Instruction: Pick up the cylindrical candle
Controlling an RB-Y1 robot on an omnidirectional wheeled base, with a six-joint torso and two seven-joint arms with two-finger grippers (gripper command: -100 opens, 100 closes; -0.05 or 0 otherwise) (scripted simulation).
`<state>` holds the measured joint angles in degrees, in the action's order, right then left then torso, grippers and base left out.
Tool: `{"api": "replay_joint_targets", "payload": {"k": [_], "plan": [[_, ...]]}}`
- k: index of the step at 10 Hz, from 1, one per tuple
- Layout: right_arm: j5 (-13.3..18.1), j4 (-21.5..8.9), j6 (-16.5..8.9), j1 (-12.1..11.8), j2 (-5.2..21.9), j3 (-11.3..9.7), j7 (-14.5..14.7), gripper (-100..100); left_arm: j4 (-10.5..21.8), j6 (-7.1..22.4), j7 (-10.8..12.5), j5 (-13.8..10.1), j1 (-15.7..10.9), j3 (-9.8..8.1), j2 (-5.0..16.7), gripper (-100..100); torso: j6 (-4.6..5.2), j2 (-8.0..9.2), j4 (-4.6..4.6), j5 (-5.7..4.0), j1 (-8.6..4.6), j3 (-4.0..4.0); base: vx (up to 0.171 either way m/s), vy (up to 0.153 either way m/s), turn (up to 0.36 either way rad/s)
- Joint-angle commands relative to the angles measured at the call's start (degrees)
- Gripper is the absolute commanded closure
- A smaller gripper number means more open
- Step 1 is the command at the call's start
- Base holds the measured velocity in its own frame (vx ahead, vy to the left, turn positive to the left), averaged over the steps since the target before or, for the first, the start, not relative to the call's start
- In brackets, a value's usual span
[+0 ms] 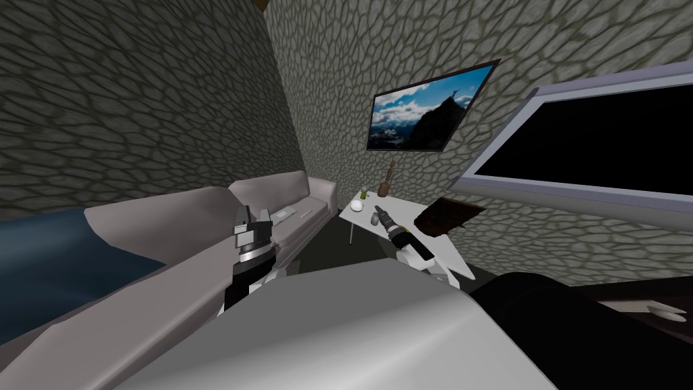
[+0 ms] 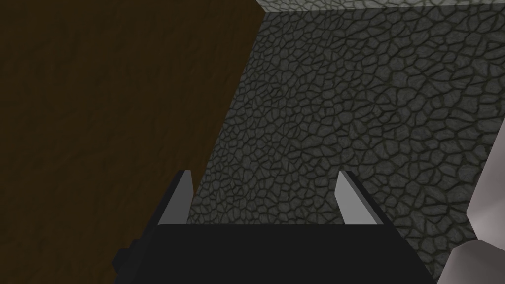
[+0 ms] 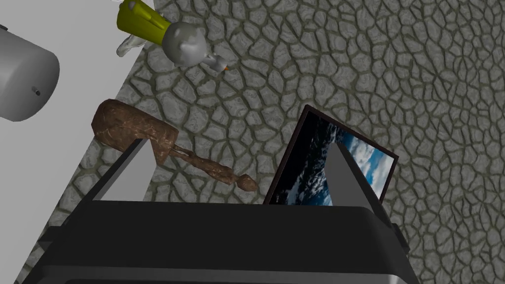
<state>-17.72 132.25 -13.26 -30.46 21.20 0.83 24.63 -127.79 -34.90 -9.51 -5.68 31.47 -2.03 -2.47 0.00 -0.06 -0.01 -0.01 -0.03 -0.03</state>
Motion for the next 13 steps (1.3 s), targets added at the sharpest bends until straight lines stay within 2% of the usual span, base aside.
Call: {"api": "replay_joint_targets", "payload": {"k": [1,2,4,5,6,7,8,9,10,11,12,13], "plan": [[-0.65,-0.22,-2.86,0.02,0.96,0.31,1.82,-100,0.00,0.00,0.00,0.00,0.00,0.00,0.00,0,0.00,0.00,0.00,0.00,0.00,0.00,0.011,-0.005,0.021],[-1.62,-0.71,-4.61,0.31,2.42,0.58,4.03,-100,0.00,0.00,0.00,0.00,0.00,0.00,0.00,0,0.01,0.00,0.00,0.00,0.00,0.00,0.016,-0.003,0.037],[-1.62,-0.71,-6.57,0.31,2.42,0.58,4.67,-100,0.00,0.00,0.00,0.00,0.00,0.00,0.00,0,0.00,-0.01,0.00,0.00,0.02,0.00,0.006,-0.001,0.009],[-2.60,-1.18,-8.70,0.65,3.86,0.83,7.39,-100,0.00,0.00,0.00,0.00,0.00,0.00,0.00,0,0.01,0.02,0.00,0.01,0.03,0.01,0.014,0.004,0.040],[-2.60,-1.18,-10.12,0.65,3.86,0.83,7.55,-100,0.00,0.00,0.00,0.00,0.00,0.00,0.00,0,0.00,0.00,0.00,0.01,0.04,0.00,0.015,0.001,0.021],[-2.60,-1.18,-10.12,0.65,3.86,0.83,7.55,-100,0.00,0.00,0.00,0.00,0.00,0.00,0.00,0,0.01,-0.01,0.00,0.01,0.03,0.00,0.006,-0.001,-0.004],[-3.59,-1.64,-12.30,1.04,5.29,1.07,10.33,-100,0.00,0.00,0.00,0.00,0.00,0.00,0.00,0,0.01,0.01,0.00,0.01,0.04,0.01,0.012,0.002,0.034],[-3.59,-1.64,-13.65,1.04,5.29,1.07,10.45,-100,0.00,0.00,0.00,0.00,0.00,0.00,0.00,0,0.00,0.00,0.00,0.01,0.04,0.00,0.015,0.000,0.025],[-4.57,-2.09,-15.46,1.47,6.69,1.31,12.73,-100,0.00,0.00,0.00,0.00,0.00,0.00,0.00,0,0.01,-0.01,0.00,0.01,0.03,0.00,0.027,0.002,0.038],[-4.57,-2.09,-16.86,1.47,6.69,1.31,13.34,-100,0.00,0.00,0.00,0.00,0.00,0.00,0.00,0,0.00,-0.05,-0.01,0.01,0.04,-0.03,0.027,0.000,0.019],[-4.57,-2.09,-17.17,1.47,6.69,1.31,13.34,-100,0.00,0.00,0.00,0.00,0.00,0.00,0.00,0,0.01,-0.06,-0.01,0.01,0.03,-0.03,0.013,0.000,-0.001],[-5.53,-2.55,-19.49,1.94,8.05,1.54,16.06,-100,0.00,0.00,0.00,0.00,0.00,0.00,0.00,0,0.01,-0.02,-0.01,0.01,0.04,-0.01,0.016,0.001,0.030]]}}
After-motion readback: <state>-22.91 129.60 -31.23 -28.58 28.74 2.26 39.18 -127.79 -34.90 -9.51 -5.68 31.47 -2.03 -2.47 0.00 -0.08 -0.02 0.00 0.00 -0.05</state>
